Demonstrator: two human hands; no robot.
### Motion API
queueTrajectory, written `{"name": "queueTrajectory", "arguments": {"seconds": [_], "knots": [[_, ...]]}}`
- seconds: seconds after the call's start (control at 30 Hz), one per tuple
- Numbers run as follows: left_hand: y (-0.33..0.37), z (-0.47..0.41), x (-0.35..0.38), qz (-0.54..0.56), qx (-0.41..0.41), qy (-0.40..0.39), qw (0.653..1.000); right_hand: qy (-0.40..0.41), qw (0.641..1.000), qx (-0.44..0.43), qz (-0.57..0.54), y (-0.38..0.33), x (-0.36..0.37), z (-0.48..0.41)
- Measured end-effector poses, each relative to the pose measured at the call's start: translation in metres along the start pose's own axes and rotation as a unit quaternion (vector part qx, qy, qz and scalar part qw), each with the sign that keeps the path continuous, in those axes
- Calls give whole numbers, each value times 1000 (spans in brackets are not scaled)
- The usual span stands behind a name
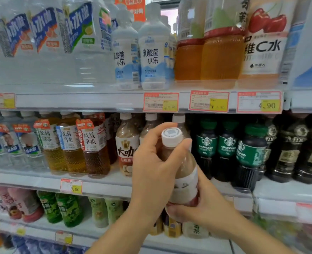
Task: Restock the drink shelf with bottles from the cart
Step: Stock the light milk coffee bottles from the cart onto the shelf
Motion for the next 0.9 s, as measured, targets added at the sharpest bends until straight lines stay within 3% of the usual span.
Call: {"name": "queueTrajectory", "arguments": {"seconds": [0.17, 0.23, 0.27, 0.33, 0.37, 0.43, 0.57, 0.9], "knots": [[-7, 3, 27, 40, 2, -77, 996, 115, 992, -33, 37, 10, -36, 24], [-32, 11, 22, -71, 57, -77, 993, 146, 988, -21, 41, 22, -47, 37], [-49, 17, 21, -172, 87, -83, 978, 157, 987, -13, 45, 29, -52, 42], [-86, 34, 25, -386, 136, -123, 904, 170, 983, 5, 68, 41, -60, 50], [-102, 43, 30, -456, 146, -152, 865, 174, 981, 14, 86, 45, -63, 52], [-123, 56, 40, -518, 153, -197, 818, 171, 977, 22, 123, 49, -65, 54], [-131, 59, 52, -559, 164, -214, 784, 174, 964, 29, 197, 52, -66, 54], [-135, 43, 56, -599, 167, -224, 750, 185, 961, 13, 204, 50, -77, 48]]}}
Point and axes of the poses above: each hand's wrist, its own z-axis away from the middle knuckle, its own x-axis out of the palm, y = z × x, the point moved 7 cm from there along -z, towards the middle knuckle
